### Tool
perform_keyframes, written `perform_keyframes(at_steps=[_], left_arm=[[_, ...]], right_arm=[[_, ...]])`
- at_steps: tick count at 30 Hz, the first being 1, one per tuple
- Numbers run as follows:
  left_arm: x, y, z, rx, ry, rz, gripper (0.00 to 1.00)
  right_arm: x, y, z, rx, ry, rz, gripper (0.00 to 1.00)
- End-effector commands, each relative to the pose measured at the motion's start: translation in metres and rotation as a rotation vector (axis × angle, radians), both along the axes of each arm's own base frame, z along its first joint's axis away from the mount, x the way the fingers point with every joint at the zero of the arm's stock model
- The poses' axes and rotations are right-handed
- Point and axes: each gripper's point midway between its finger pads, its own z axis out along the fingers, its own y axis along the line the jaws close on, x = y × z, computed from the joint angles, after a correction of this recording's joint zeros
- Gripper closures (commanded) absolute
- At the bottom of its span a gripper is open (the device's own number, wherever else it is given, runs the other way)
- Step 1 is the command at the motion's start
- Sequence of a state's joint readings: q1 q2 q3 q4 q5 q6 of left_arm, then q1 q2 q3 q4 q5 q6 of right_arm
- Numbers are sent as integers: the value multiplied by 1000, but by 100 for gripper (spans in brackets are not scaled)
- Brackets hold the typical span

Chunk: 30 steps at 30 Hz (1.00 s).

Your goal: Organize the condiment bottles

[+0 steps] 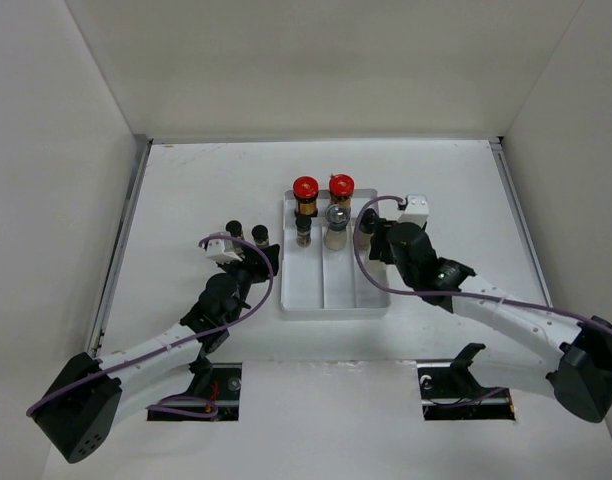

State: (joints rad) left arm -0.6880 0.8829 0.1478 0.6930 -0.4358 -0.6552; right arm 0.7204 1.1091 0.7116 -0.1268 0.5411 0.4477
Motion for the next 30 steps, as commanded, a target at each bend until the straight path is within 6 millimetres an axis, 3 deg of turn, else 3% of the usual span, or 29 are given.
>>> perform_keyframes(at_steps=[1,5,10,14,19,24,27,29,30], left_arm=[[0,-2,13,-30,-43,-6,43],[1,0,16,-23,-54,1,43],[3,2,14,-1,-49,15,43],[6,2,15,15,-44,27,43],[11,5,18,41,-17,63,39],[17,13,26,84,35,118,36],[20,16,33,104,66,133,36],[24,18,35,135,86,142,37],[27,18,34,156,104,144,37]], right_arm=[[9,26,21,101,-68,8,44],[9,44,10,92,-59,41,44],[14,42,-15,37,-30,16,43],[12,37,-20,0,-41,-6,41],[9,37,-19,-1,-52,11,10],[3,37,9,55,-110,42,0],[1,33,35,113,-168,63,2],[4,25,49,151,-207,53,16],[6,22,54,172,-223,48,29]])
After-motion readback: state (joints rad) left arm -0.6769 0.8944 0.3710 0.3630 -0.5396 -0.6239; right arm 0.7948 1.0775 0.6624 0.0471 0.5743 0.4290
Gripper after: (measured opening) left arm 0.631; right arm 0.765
